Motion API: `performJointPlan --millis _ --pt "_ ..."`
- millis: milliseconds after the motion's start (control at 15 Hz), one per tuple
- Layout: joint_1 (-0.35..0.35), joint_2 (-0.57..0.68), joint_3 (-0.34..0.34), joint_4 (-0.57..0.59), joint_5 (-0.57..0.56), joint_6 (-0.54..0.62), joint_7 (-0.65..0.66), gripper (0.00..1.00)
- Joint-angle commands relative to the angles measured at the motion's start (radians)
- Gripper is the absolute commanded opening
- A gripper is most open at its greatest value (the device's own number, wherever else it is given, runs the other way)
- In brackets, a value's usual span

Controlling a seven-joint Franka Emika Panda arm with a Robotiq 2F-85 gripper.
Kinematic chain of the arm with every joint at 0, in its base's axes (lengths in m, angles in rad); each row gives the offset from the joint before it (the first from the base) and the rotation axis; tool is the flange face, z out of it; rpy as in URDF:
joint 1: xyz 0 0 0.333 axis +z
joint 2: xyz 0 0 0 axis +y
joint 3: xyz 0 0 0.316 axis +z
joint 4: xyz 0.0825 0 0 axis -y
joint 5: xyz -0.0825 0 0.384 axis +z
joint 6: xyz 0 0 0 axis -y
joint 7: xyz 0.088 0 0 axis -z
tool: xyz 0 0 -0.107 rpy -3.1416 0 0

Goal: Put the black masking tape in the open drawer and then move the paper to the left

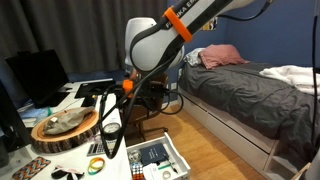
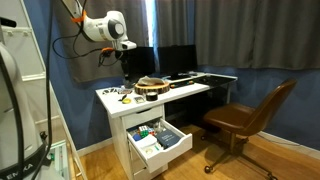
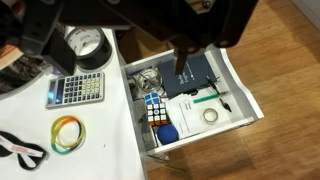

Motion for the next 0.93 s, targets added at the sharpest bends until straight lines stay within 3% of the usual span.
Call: performJointPlan --millis 0,867 --pt "0.065 0.151 -0.055 0.136 -0.093 -0.014 0.129 1.00" --pt "0.219 0.544 -0.259 0.565 -0.105 0.016 0.151 1.00"
